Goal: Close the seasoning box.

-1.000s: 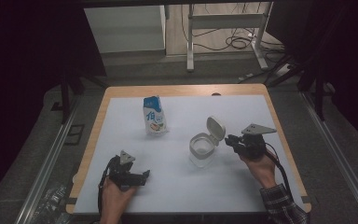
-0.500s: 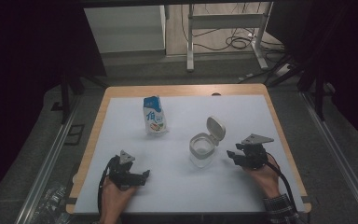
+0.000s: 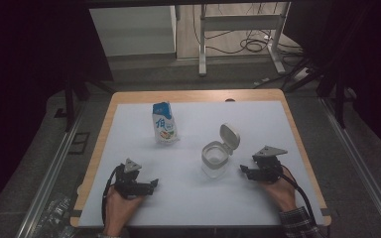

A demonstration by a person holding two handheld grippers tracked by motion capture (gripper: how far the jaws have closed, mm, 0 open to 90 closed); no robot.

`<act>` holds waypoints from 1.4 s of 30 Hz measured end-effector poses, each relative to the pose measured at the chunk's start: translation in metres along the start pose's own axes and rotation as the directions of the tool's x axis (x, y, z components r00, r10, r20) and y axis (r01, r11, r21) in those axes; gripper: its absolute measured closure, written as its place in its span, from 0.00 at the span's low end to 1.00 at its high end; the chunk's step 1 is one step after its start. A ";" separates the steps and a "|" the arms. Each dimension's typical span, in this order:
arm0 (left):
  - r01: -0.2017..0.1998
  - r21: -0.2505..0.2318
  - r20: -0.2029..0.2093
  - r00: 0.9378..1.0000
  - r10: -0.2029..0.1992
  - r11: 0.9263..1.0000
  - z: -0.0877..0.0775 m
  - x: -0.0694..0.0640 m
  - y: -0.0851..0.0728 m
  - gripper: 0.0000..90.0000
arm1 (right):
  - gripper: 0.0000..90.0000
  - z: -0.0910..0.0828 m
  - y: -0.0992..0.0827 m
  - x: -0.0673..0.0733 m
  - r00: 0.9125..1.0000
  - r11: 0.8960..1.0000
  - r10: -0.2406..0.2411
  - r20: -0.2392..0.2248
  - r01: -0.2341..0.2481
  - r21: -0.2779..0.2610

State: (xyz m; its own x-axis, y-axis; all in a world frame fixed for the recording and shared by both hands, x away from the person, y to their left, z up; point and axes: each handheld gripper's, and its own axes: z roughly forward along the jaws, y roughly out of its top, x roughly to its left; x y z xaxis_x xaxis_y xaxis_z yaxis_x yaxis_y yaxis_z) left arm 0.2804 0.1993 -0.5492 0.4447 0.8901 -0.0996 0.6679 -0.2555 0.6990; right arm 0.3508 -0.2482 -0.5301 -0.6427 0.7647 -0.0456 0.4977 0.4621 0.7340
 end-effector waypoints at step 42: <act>-0.108 -0.213 0.069 0.990 0.126 0.971 0.008 0.047 0.113 0.15 | 0.32 0.001 -0.001 0.001 1.000 1.000 -0.007 0.013 0.007 -0.001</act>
State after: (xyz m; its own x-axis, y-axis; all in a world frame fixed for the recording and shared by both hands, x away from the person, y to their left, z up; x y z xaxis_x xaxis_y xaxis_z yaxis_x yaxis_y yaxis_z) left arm 0.3819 0.2092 -0.4802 0.5653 0.8227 -0.0598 0.4734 -0.2642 0.8403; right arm 0.3504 -0.2475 -0.5318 -0.6384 0.7674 -0.0597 0.4924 0.4668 0.7346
